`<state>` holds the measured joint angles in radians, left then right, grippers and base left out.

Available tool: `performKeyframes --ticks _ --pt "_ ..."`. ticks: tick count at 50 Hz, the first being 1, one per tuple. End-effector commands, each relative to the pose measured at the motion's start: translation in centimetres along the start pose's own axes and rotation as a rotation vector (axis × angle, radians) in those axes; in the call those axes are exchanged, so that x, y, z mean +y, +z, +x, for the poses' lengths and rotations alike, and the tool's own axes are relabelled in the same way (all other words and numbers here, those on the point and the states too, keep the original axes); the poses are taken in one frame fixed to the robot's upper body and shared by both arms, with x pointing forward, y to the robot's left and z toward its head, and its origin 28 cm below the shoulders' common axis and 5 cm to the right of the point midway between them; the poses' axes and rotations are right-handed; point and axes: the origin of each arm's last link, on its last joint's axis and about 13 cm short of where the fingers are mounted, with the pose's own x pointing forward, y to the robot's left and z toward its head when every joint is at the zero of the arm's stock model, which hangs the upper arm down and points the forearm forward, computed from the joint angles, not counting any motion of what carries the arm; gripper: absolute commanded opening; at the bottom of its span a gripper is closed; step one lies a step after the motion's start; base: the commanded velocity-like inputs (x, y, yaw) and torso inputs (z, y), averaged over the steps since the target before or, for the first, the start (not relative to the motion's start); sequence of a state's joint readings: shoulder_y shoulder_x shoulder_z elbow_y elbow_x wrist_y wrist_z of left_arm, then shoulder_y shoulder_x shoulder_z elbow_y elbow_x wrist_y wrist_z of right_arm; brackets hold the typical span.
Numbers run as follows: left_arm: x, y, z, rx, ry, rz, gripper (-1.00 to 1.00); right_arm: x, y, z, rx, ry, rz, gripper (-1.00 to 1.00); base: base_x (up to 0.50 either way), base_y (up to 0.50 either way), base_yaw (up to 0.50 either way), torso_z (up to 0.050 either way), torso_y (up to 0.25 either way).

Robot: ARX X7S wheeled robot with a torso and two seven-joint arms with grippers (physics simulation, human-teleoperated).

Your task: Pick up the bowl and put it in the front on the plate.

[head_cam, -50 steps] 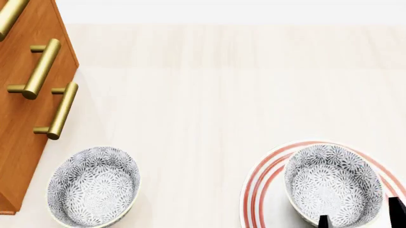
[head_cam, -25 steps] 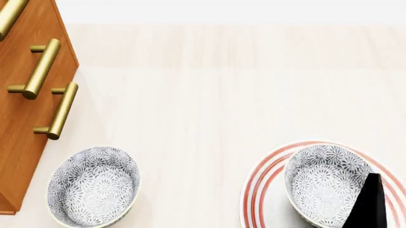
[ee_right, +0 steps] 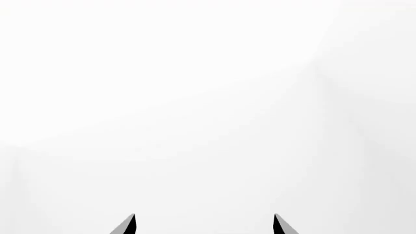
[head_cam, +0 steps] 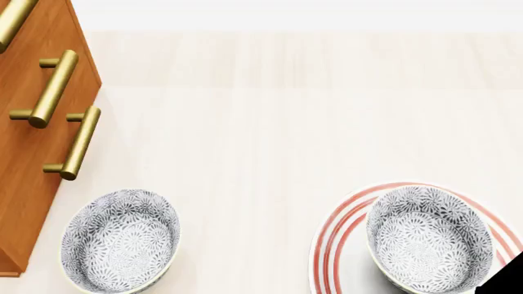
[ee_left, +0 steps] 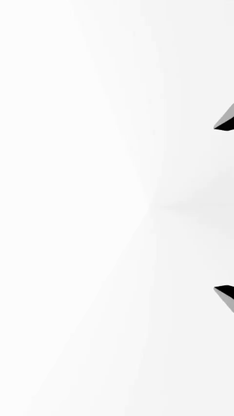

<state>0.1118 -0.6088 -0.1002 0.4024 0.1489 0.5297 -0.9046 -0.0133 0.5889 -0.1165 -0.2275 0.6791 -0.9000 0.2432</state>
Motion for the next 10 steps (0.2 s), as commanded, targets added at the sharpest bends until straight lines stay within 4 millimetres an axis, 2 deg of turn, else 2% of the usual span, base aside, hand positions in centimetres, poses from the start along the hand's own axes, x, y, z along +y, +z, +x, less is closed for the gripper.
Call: performKeyframes --ticks 1,10 --pt "0.48 -0.95 0.45 0.027 0.06 0.023 1.0 -0.08 -0.36 -0.04 -0.02 -0.034 -0.019 1.0 0.0 0.0 0.0 0.0 0.0" --pt "0.43 -1.09 0.4 0.035 0.066 0.024 1.0 -0.16 -0.52 -0.04 -0.024 -0.046 -0.026 1.0 0.0 0.0 0.0 0.0 0.0"
